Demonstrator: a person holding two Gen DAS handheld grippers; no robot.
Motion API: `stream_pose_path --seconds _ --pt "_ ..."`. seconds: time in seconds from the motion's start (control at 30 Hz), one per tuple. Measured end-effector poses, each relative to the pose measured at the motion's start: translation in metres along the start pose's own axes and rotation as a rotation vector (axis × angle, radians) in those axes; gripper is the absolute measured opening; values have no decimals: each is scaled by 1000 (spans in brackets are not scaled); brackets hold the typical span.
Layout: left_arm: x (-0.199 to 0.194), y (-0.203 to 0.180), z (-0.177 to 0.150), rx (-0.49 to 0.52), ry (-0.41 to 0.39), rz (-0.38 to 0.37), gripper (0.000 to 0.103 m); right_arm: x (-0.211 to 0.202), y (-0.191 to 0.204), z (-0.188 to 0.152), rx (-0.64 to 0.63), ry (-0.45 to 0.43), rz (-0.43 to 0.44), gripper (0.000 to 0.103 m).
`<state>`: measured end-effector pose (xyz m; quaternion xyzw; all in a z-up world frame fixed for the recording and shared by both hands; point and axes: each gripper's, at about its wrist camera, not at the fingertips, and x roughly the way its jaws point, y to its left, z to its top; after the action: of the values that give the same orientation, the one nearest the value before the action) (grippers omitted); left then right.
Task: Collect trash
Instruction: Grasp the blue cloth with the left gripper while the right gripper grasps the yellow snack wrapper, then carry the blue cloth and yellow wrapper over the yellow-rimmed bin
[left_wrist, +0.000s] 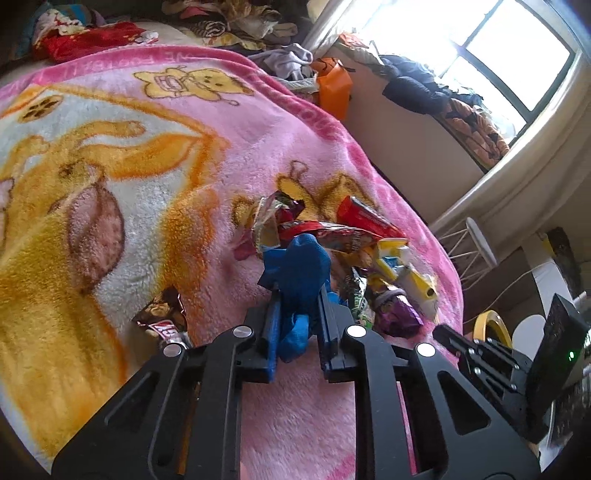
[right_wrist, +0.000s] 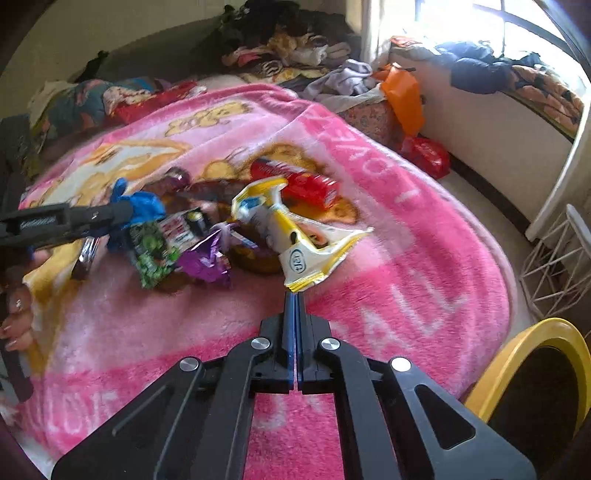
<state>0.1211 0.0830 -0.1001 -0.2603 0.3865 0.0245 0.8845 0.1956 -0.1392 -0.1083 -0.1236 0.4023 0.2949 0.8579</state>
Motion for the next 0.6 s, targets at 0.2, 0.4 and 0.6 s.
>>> stream_pose_path --seconds 0.2,0.4,0.6 --pt "-16 -9 3 28 -25 -25 12 0 -3 3 0 -14 -28 32" --pt "-36 -23 9 60 -67 -58 12 9 6 13 -82 -19 -101 50" --pt "-52 -32 17 72 -104 -93 12 23 20 25 -198 -11 -157 54"
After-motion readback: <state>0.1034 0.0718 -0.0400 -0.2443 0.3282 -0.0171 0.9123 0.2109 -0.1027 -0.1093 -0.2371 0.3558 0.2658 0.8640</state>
